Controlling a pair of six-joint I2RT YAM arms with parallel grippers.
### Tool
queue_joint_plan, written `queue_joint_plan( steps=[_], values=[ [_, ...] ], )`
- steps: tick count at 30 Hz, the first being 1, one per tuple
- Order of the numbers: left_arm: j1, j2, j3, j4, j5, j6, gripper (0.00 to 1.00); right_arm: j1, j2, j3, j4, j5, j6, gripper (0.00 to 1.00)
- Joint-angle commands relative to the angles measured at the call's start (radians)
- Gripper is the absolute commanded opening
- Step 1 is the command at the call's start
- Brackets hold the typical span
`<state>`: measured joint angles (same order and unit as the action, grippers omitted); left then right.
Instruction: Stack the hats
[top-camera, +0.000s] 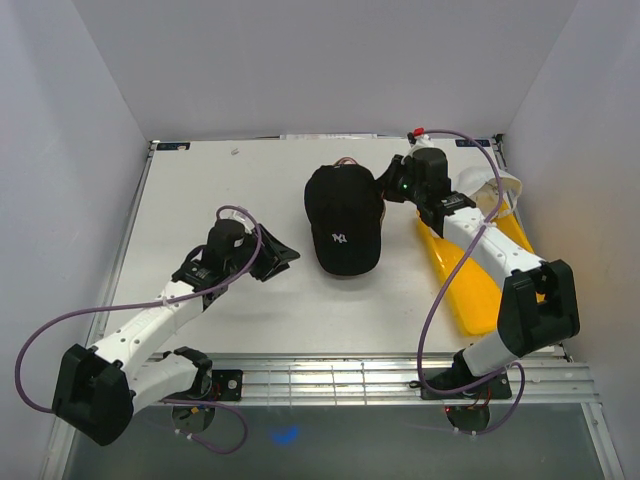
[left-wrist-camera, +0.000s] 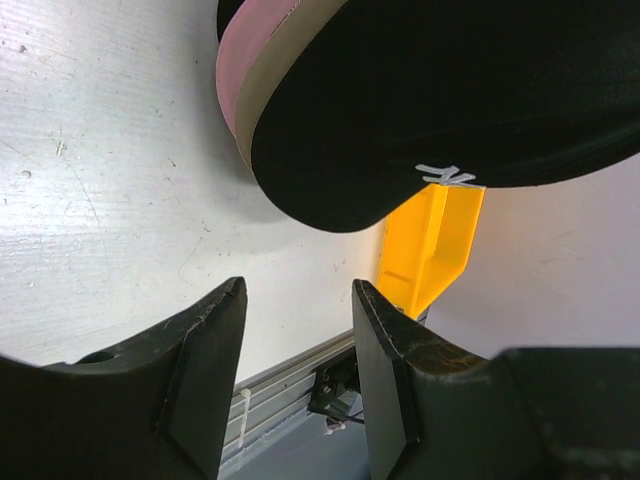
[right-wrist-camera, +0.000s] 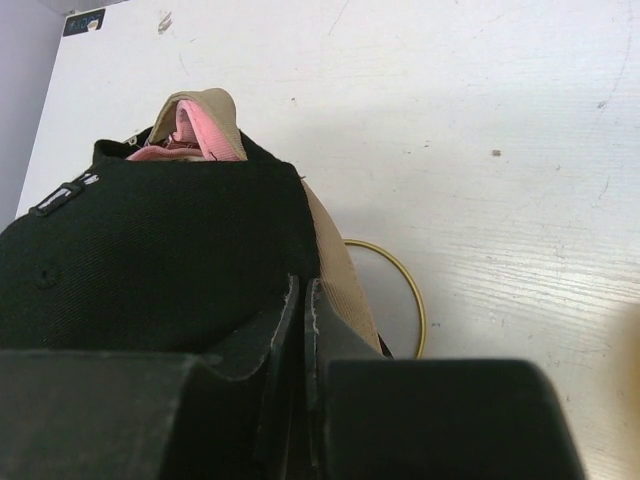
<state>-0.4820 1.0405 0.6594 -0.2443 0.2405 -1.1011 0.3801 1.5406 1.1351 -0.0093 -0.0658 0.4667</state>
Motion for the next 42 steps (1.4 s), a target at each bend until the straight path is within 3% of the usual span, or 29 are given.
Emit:
queue_joint_plan(
  steps=[1,22,32,42],
  values=[
    [-0.009,0.003,-0.020,0.048,-0.021,-0.016,0.57,0.029,0.095,-0.144,-0.425,0.029,-0.072,0.08],
    [-0.035,0.001,-0.056,0.074,-0.044,-0.048,0.56,0.033,0.061,-0.212,-0.422,0.061,-0.096,0.08],
    [-0.035,-0.031,-0.034,0.045,-0.055,-0.023,0.56,0.033,0.035,-0.074,-0.537,0.098,-0.089,0.25],
    [-0.033,-0.060,-0.014,0.027,-0.061,0.000,0.57,0.033,0.033,0.064,-0.624,0.118,-0.082,0.34]
  ],
)
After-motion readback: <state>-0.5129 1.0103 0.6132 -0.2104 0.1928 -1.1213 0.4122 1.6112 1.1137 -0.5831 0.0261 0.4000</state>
